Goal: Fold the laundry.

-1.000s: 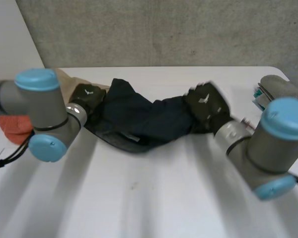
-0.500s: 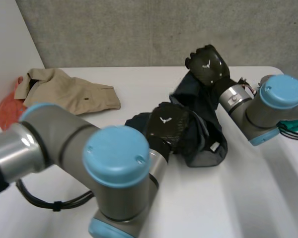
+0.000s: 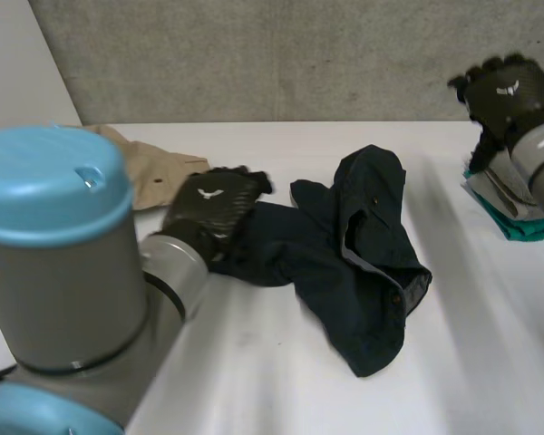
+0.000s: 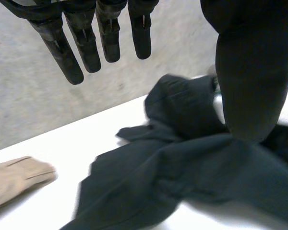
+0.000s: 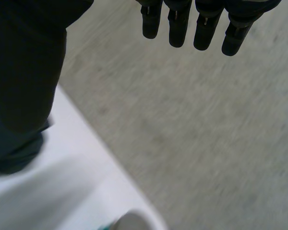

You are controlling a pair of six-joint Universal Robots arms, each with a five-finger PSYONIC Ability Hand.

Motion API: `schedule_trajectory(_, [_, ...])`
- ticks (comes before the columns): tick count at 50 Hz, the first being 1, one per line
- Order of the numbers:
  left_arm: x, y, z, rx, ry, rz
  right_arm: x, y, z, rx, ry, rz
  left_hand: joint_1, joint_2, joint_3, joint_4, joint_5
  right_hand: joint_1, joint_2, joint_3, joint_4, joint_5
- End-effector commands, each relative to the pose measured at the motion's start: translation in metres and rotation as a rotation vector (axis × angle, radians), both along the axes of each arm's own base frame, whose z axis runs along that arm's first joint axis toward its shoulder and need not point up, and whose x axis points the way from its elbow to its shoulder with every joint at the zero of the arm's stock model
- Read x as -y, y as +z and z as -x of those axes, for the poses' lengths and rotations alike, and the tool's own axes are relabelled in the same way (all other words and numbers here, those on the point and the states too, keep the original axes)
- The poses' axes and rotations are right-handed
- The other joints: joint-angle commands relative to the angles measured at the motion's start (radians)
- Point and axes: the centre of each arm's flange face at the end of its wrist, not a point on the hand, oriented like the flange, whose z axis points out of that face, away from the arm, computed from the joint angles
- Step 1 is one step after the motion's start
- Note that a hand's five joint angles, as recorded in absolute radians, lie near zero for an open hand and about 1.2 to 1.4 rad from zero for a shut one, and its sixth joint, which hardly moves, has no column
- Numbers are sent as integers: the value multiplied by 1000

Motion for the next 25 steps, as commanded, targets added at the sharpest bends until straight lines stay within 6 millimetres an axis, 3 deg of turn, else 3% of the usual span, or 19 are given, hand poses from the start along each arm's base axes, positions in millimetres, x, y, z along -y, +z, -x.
schedule_trajectory(1, [52, -18, -28, 212, 59, 81, -78, -15, -3, 62, -6, -350, -17, -8, -12, -6, 7, -44, -33, -29, -29, -46])
schedule_trajectory(7, [105, -66, -36, 312, -17, 87, -134, -48, -11, 187, 44, -651, 12, 21, 17, 24, 37, 13, 24, 28, 29, 12])
schedule_trajectory(13, [132, -102, -30, 350, -134, 65, -178, -75, -15, 232, 89, -781, 95, 103, 99, 106, 119, 42, 54, 57, 58, 41])
schedule_trajectory(22, [146, -129, -21, 359, -166, 41, -201, -104, -26, 315, 108, -758, 174, 182, 178, 185, 198, 66, 77, 81, 81, 64])
schedule_trajectory(25, [149, -131, -19, 354, -165, 52, -200, -109, -30, 311, 94, -743, 388, 396, 392, 399, 412, 72, 83, 87, 87, 70])
